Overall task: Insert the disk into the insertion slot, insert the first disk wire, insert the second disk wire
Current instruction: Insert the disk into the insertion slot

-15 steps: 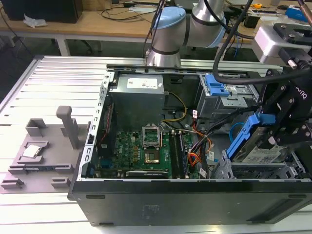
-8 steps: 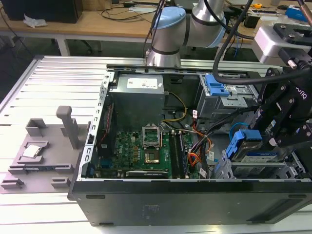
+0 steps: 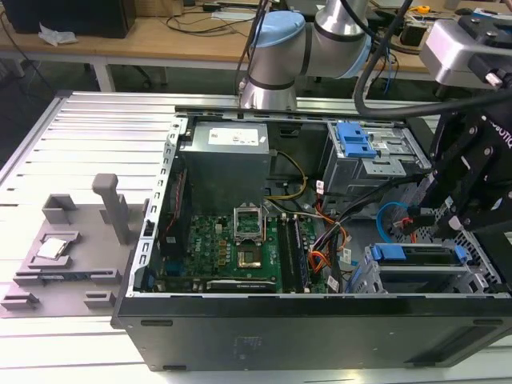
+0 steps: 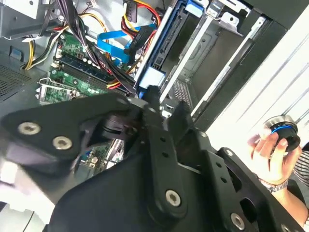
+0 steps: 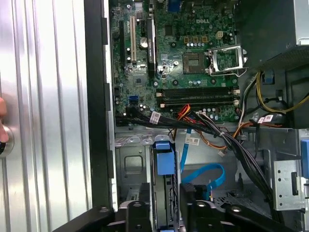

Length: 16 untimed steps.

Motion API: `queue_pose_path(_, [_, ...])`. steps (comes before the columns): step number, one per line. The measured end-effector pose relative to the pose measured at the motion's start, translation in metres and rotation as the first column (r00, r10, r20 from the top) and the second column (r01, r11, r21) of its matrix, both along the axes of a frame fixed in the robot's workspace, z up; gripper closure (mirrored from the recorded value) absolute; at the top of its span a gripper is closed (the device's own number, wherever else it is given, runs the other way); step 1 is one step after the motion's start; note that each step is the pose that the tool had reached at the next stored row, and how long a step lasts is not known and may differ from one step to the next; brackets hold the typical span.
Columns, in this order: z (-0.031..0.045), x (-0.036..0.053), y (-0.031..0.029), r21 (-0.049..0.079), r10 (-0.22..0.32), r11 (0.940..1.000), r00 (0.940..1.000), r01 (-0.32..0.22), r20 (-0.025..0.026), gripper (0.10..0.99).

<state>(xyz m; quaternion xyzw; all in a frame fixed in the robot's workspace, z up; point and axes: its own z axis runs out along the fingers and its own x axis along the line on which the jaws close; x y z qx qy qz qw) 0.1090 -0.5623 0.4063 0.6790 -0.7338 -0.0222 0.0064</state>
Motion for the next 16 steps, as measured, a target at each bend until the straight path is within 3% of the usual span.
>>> queue_pose_path(1, [-0.0015, 0.0000, 0.0001, 0.000, 0.000, 1.0000, 1.0000, 0.000, -0.0003, 0.851])
queue_pose_path(3, [-0.0039, 0.0000, 0.0000, 0.000, 0.001, 1.0000, 1.0000, -0.001, -0.0008, 0.851])
queue_pose_path(5, [-0.0073, 0.0000, 0.0000, 0.000, 0.002, 1.0000, 1.0000, -0.002, -0.0021, 0.973])
queue_pose_path(8, [-0.0151, 0.0040, 0.0000, 0.000, 0.003, 1.0000, 1.0000, -0.003, -0.0065, 0.980])
queue_pose_path(13, [-0.0238, 0.0203, 0.0000, 0.000, 0.003, 1.0000, 0.9998, -0.003, -0.0212, 0.980])
queue_pose_path(16, [-0.0244, 0.0210, 0.0000, 0.000, 0.003, 1.0000, 0.9998, -0.003, -0.0220, 0.980])
